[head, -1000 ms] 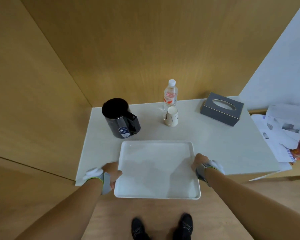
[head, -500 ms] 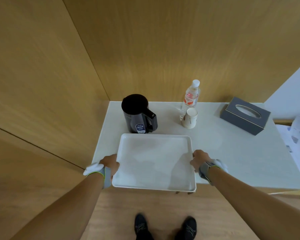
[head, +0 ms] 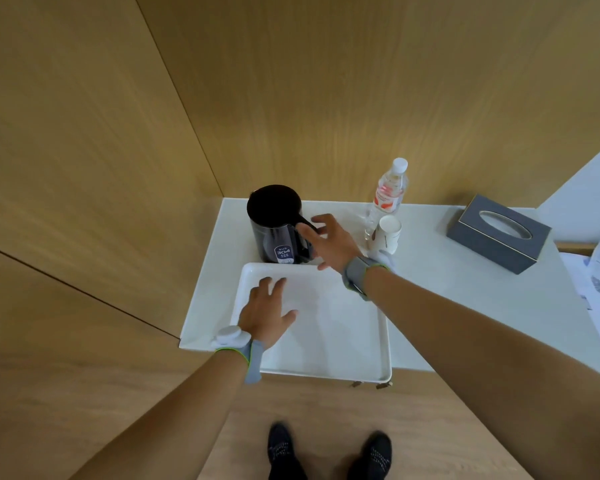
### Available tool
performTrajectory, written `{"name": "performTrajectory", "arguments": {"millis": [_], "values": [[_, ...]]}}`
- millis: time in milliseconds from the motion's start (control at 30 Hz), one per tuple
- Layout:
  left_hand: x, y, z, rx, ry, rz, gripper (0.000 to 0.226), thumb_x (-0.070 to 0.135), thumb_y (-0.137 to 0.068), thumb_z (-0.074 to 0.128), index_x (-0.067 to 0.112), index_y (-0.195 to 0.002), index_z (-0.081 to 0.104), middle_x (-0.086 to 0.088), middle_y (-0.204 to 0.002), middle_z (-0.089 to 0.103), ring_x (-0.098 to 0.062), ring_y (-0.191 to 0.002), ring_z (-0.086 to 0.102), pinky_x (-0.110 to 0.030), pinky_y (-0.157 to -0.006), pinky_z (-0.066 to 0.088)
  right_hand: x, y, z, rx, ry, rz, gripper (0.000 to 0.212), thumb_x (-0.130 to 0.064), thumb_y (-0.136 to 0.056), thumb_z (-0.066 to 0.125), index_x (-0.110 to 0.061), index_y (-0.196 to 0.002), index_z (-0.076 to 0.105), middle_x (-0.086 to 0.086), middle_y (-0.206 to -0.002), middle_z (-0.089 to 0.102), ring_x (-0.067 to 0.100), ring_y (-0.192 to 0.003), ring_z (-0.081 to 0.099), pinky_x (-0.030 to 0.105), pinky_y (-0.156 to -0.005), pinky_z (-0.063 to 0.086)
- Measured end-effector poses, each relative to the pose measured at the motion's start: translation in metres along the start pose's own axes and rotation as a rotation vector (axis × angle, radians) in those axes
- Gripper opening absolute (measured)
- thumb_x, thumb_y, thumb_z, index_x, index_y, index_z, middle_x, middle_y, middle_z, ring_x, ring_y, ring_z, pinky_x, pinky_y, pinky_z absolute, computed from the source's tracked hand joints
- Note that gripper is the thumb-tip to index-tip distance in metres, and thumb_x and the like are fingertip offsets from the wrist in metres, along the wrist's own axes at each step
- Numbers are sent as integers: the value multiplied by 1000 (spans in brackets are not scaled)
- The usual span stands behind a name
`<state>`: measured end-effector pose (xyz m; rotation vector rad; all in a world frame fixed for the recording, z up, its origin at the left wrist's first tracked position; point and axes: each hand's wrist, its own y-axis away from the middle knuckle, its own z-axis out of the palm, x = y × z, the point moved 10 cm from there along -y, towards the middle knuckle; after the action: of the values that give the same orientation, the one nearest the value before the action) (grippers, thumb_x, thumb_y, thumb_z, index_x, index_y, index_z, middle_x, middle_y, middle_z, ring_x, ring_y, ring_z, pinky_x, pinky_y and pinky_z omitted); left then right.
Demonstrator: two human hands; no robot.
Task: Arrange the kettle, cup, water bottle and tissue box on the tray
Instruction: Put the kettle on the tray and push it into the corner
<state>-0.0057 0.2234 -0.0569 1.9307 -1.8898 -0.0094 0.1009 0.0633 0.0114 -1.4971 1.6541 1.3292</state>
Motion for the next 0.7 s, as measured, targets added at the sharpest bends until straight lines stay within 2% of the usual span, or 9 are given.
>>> {"name": "performTrajectory", "arguments": {"millis": [67, 167, 300, 400, 433, 500, 567, 700], "values": [[7, 0, 17, -119, -1, -8, 83, 58, -90, 58, 32, -159, 20, -6, -169, 7, -33, -152, 18, -52, -109, 43, -4, -11, 17, -91, 16, 18, 51, -49, -86, 71, -27, -127, 50, -4, -97, 68, 20, -74, 77, 39, -51, 64], [5, 2, 44, -274, -9, -58, 92, 66, -84, 60, 45, -158, 11, -1, -170, -14, -35, -157, -6, -67, -115, 25, 5, -25, 30, -127, -9, 72, 32, -27, -96, 65, -20, -121, 45, 3, -90, 65, 23, -69, 75, 46, -57, 65], [-6, 8, 66, -355, -50, -82, 104, 71, -76, 63, 55, -154, -3, 4, -166, -29, -33, -155, -22, -78, -109, 20, 15, -31, 31, -106, -73, 91, 24, -22, -101, 61, -7, -113, 45, 7, -85, 57, 24, -65, 68, 52, -69, 65], [-10, 7, 71, -347, -51, -65, 109, 73, -71, 66, 59, -151, -8, 7, -164, -33, -32, -154, -25, -79, -107, 21, 19, -28, 22, -31, -84, 55, 28, -24, -101, 61, -4, -114, 47, 5, -90, 56, 37, -80, 72, 55, -74, 64], [-11, 6, 72, -347, -52, -64, 110, 74, -70, 66, 60, -150, -9, 7, -163, -34, -31, -154, -26, -79, -107, 21, 21, -25, 17, -11, -84, 45, 30, -25, -101, 61, -3, -115, 48, 5, -93, 57, 37, -83, 73, 52, -71, 65], [-12, 6, 73, -345, -59, -65, 112, 74, -68, 67, 62, -149, -10, 8, -163, -35, -31, -154, -26, -79, -107, 20, 24, -19, 2, 39, -115, 20, 27, -24, -101, 60, -4, -112, 47, 7, -95, 58, 24, -76, 69, 35, -57, 64], [-14, 4, 73, -340, -60, -65, 114, 74, -68, 68, 61, -149, -11, 8, -163, -35, -31, -154, -26, -79, -107, 19, 24, -12, -19, 98, -135, -15, 23, -23, -101, 60, -6, -109, 47, 6, -90, 57, 14, -71, 63, 20, -46, 57], [-21, -3, 67, -346, -69, -72, 115, 75, -68, 69, 60, -151, -10, 7, -164, -34, -31, -154, -25, -78, -108, 20, 29, 10, -56, 151, -10, -70, 23, -32, -102, 57, -13, -111, 48, 1, -87, 63, 11, -48, 62, 23, -50, 54]]}}
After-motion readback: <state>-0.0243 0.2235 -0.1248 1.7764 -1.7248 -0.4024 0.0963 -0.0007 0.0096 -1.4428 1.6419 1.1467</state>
